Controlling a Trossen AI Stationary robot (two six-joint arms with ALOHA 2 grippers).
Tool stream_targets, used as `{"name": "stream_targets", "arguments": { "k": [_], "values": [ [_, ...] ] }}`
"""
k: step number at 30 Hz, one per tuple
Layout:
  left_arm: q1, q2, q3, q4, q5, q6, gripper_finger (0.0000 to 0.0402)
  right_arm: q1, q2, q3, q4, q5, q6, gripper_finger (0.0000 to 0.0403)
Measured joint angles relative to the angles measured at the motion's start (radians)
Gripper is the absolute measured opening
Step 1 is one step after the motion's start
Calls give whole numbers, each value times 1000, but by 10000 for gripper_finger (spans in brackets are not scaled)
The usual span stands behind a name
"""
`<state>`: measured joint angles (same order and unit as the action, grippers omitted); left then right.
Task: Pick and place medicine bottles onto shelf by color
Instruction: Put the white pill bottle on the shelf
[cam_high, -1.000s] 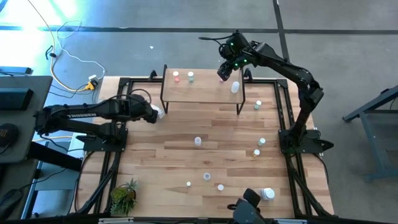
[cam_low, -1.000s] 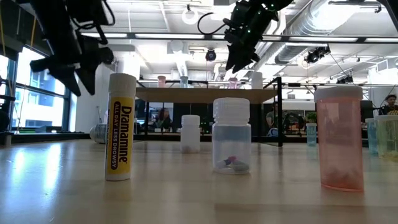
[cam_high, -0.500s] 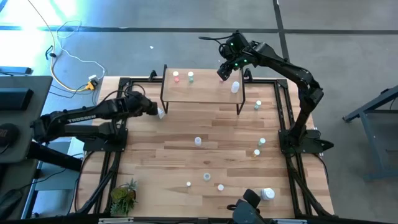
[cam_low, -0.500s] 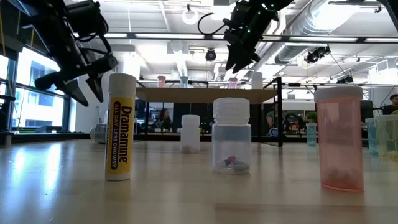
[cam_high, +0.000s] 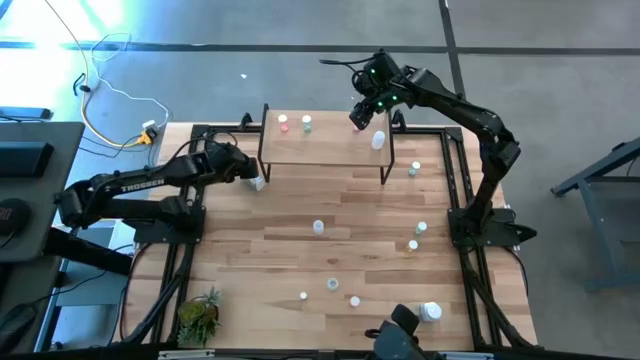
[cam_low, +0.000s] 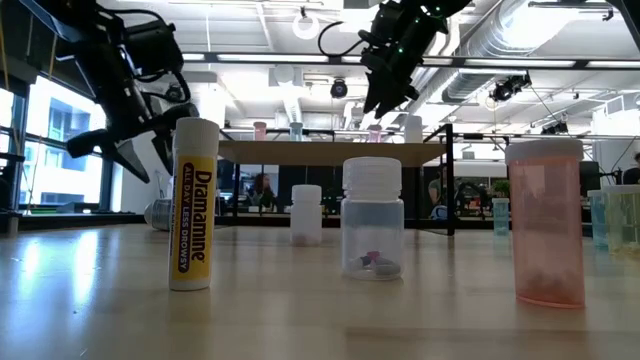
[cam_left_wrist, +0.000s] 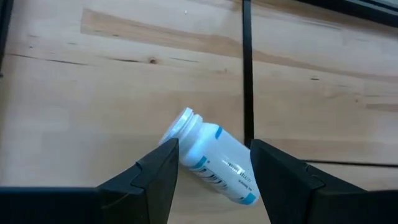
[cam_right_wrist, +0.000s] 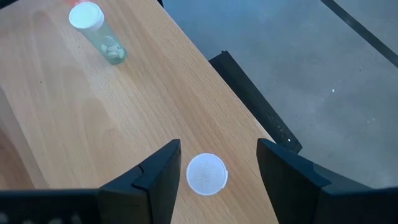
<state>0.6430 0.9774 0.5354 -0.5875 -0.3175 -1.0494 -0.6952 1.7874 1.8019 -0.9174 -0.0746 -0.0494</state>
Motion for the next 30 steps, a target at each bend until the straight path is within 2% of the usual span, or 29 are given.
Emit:
{"name": "stream_targets", "arguments": {
  "k": [15, 30],
  "values": [
    [-3, 122, 0, 52, 19, -37, 191, 0, 0, 0, 0, 0, 0, 202],
    [-2, 133, 0, 53, -4, -12, 190, 2, 0, 0, -6, 0, 0, 202]
  ]
}}
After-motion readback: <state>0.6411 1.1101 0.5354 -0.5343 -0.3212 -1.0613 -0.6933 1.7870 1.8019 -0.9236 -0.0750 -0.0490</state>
